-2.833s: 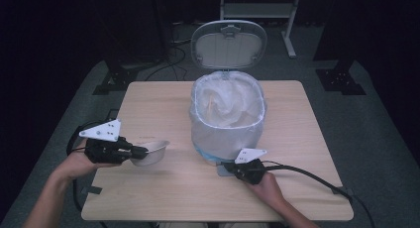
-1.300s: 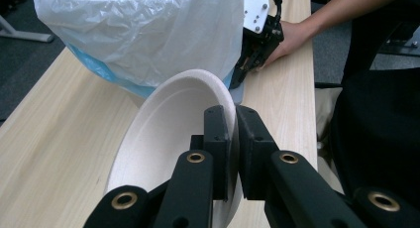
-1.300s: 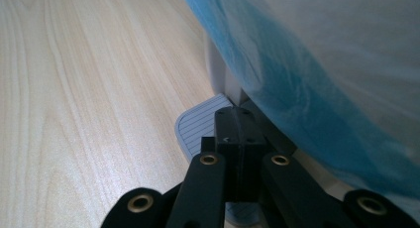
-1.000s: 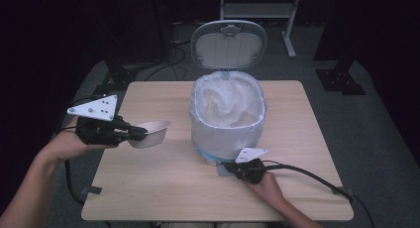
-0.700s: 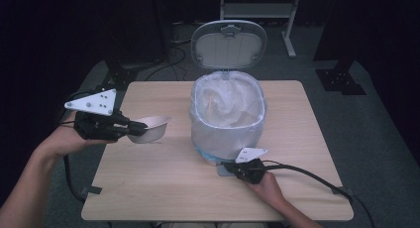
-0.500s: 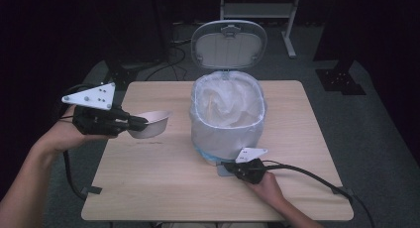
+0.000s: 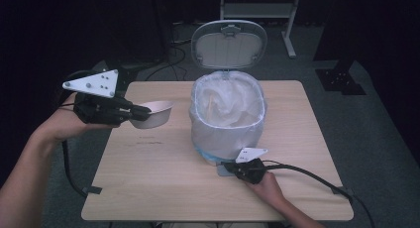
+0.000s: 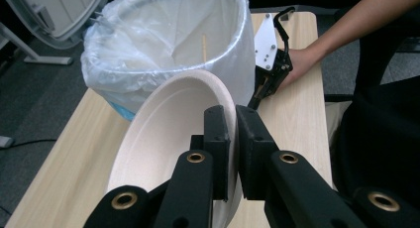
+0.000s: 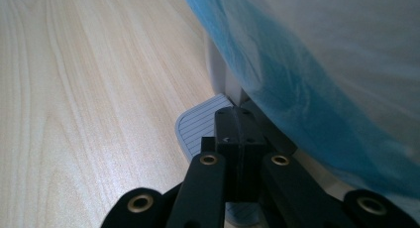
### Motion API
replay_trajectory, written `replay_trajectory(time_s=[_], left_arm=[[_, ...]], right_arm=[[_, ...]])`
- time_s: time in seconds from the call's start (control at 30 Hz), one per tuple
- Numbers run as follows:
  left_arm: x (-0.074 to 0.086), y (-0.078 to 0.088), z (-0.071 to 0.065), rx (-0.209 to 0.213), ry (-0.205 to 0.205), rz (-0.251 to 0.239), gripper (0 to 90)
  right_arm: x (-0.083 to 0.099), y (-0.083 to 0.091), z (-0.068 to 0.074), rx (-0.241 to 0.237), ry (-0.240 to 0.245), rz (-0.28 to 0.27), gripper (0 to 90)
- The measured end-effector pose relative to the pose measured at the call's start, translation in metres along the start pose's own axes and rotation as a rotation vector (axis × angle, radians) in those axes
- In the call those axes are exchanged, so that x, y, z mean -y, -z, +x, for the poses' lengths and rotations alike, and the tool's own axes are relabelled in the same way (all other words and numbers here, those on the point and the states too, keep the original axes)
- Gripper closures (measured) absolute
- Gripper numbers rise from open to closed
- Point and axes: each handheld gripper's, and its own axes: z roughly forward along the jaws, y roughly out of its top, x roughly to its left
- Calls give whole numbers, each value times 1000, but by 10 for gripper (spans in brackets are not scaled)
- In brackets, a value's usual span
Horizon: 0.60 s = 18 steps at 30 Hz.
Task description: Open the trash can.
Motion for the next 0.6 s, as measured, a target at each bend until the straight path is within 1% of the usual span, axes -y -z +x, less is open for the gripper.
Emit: replay_trajectory(time_s=[0.07,0.3,0.4,0.6], left_arm=[[-3,3,0,-8,3,-3,844],[-15,8,4,-21,-16,-1,844],[-19,5,6,-20,-17,-5,844],[-28,-2,11,-6,-24,5,844]], right_arm=[[0,0,0,0,0,0,900],[0,0,-1,-1,3,0,900],[0,0,-1,-3,2,0,900],[0,0,-1,-6,3,-2,900]])
